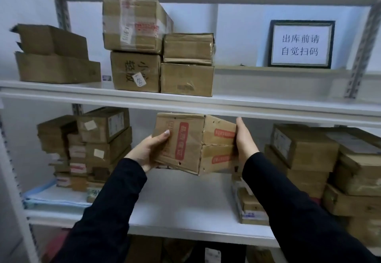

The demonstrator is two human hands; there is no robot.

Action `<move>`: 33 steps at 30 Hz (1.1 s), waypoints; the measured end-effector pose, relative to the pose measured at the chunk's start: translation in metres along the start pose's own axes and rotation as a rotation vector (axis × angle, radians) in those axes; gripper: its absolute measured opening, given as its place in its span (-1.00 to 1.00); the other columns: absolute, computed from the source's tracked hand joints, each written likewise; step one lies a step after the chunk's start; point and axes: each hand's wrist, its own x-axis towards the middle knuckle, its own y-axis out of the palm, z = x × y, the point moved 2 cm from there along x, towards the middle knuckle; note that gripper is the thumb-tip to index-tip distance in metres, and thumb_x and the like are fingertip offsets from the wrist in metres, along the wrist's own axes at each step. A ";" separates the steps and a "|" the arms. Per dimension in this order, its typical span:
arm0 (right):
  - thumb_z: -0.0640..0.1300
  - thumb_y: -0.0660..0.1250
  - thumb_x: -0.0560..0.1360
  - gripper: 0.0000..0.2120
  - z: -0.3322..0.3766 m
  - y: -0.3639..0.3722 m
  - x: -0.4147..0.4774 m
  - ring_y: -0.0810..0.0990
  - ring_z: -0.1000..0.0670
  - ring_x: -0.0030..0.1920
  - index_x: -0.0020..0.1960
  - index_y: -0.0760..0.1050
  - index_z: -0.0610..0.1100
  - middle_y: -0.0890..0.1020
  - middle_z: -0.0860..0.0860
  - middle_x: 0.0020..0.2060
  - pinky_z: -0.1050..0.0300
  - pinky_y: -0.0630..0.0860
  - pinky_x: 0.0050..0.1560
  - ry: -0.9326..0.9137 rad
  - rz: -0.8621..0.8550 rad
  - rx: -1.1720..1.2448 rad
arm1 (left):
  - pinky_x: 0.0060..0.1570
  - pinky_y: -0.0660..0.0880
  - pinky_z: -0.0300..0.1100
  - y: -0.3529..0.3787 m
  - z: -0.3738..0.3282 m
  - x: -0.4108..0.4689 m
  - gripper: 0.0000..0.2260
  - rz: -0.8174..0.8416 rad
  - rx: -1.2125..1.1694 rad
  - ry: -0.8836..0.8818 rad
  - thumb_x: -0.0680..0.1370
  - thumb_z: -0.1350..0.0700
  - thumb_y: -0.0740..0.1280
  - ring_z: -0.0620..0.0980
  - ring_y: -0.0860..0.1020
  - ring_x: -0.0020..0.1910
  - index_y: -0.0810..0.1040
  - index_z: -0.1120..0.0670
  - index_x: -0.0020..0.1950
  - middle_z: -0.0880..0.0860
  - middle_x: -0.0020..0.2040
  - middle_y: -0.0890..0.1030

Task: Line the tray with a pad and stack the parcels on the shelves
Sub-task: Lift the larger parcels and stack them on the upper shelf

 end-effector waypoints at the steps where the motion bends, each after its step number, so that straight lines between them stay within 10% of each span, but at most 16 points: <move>1: 0.50 -0.01 0.26 -0.14 0.008 0.006 -0.006 0.68 -0.22 -0.01 0.13 0.60 -0.14 0.69 -0.16 0.02 -0.23 0.56 0.11 -0.037 -0.012 0.006 | -0.27 0.60 -0.06 0.000 -0.010 -0.006 -0.36 0.004 0.000 0.028 0.00 -0.18 0.62 0.03 0.67 -0.21 0.59 0.08 -0.04 0.06 -0.19 0.69; 5: 0.40 0.02 0.43 -0.33 0.043 0.034 -0.035 0.70 -0.17 -0.09 0.17 0.55 -0.09 0.69 -0.14 0.00 -0.15 0.63 -0.19 -0.112 -0.022 0.118 | -0.05 0.54 0.09 -0.001 -0.049 -0.025 -0.69 -0.054 0.042 0.061 0.39 -0.16 0.31 0.06 0.62 -0.16 0.59 0.04 -0.05 0.02 -0.24 0.69; 10: 0.45 0.20 0.16 -0.16 0.073 0.053 -0.063 0.69 -0.16 -0.08 0.24 0.36 -0.08 0.60 -0.12 0.09 -0.21 0.63 -0.12 -0.247 -0.101 0.131 | -0.02 0.52 0.12 -0.008 -0.087 -0.042 -0.72 -0.106 0.067 0.107 0.51 -0.16 0.24 0.02 0.60 -0.18 0.60 0.01 -0.09 -0.01 -0.28 0.69; 17: 0.40 0.18 0.21 -0.39 0.128 0.069 -0.101 0.56 -0.07 0.09 0.04 0.34 -0.04 0.53 -0.02 0.03 -0.22 0.51 0.18 -0.626 -0.197 0.103 | -0.11 0.55 0.07 -0.008 -0.143 -0.051 -0.74 0.038 0.066 0.292 0.38 -0.17 0.32 0.07 0.60 -0.12 0.67 -0.03 -0.18 -0.01 -0.23 0.69; 22: 0.45 0.15 0.26 -0.11 0.150 0.075 -0.116 0.38 -0.09 0.37 0.44 0.19 -0.02 0.38 -0.10 0.37 -0.19 0.31 0.38 -0.822 -0.236 0.085 | -0.22 0.61 -0.03 -0.007 -0.164 -0.048 -0.35 0.184 0.014 0.438 0.07 -0.21 0.59 -0.01 0.66 -0.14 0.58 0.01 0.07 0.00 -0.12 0.69; 24: 0.45 0.12 0.26 -0.09 0.164 0.078 -0.120 0.35 -0.12 0.38 0.47 0.13 -0.01 0.35 -0.14 0.38 -0.19 0.29 0.38 -0.842 -0.299 0.073 | -0.18 0.61 -0.04 -0.001 -0.171 -0.047 -0.48 0.179 -0.022 0.488 0.21 -0.16 0.55 -0.01 0.65 -0.11 0.56 -0.01 0.10 -0.02 -0.11 0.69; 33: 0.09 0.12 0.61 -0.69 0.195 0.068 -0.104 0.29 -0.08 0.32 0.28 0.31 -0.01 0.28 -0.09 0.27 -0.12 0.30 0.37 -0.929 -0.329 0.040 | -0.11 0.58 -0.16 0.030 -0.190 -0.025 -0.49 0.075 0.040 0.715 0.38 -0.10 0.44 -0.09 0.64 -0.03 0.45 0.05 0.27 -0.07 -0.04 0.67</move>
